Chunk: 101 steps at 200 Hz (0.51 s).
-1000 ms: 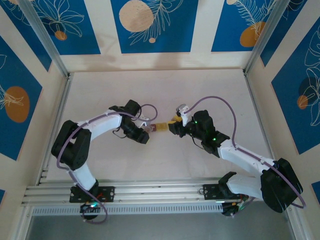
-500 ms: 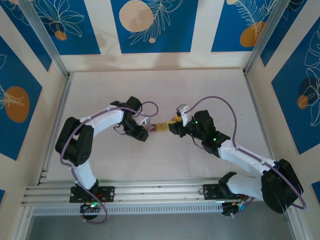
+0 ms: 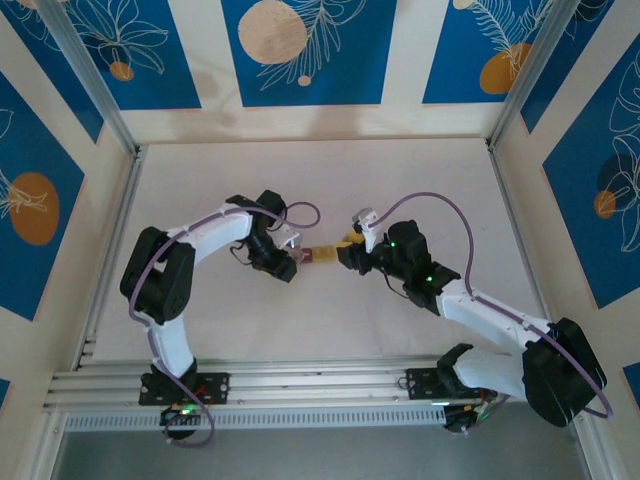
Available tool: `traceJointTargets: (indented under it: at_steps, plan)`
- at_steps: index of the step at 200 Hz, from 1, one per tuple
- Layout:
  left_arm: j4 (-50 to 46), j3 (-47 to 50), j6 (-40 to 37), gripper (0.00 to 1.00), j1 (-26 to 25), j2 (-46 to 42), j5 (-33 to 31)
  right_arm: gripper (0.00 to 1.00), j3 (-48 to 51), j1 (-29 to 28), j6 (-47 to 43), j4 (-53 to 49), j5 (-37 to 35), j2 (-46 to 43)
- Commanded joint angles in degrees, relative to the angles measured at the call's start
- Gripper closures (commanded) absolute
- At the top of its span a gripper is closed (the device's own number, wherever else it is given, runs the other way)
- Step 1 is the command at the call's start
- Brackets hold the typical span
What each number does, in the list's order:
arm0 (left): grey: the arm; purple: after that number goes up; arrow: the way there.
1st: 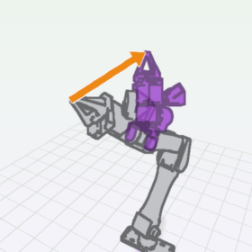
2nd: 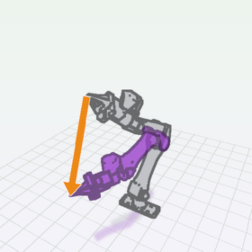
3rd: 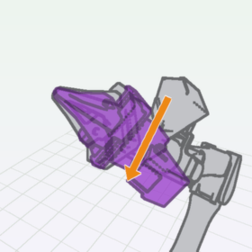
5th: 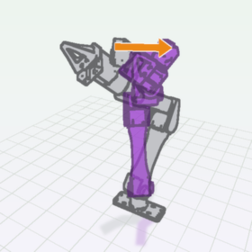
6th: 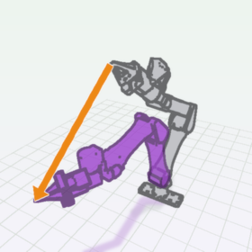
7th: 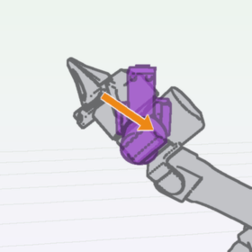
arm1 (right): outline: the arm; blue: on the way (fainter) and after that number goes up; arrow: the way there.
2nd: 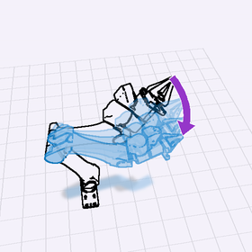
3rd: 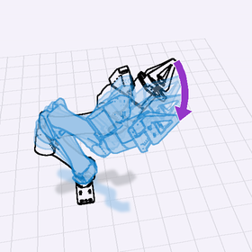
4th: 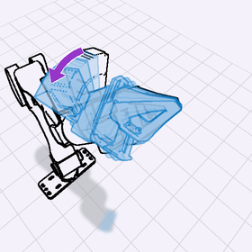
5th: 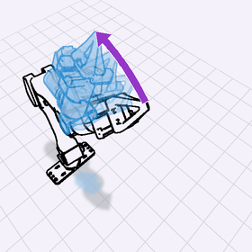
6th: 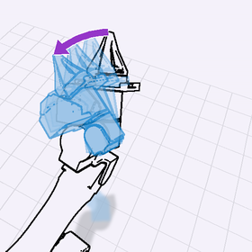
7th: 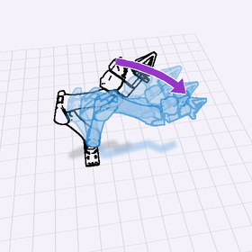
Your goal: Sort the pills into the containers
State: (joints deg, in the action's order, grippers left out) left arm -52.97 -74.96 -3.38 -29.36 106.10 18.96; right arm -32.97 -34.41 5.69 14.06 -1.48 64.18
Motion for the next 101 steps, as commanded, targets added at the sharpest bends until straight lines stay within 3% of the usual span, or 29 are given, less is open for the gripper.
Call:
traceJointTargets:
  at_steps: [1, 101]
  plan:
    - [-3.93, -2.71, -1.63, 1.0, 0.67, 1.03, -0.42, 1.0, -0.59, 0.22, 0.55, 0.09, 0.68, -1.69]
    - [-7.21, -6.22, -1.57, 1.0, 1.07, 3.32, -1.58, 1.0, -0.63, 0.14, 0.46, -0.17, 0.86, -1.87]
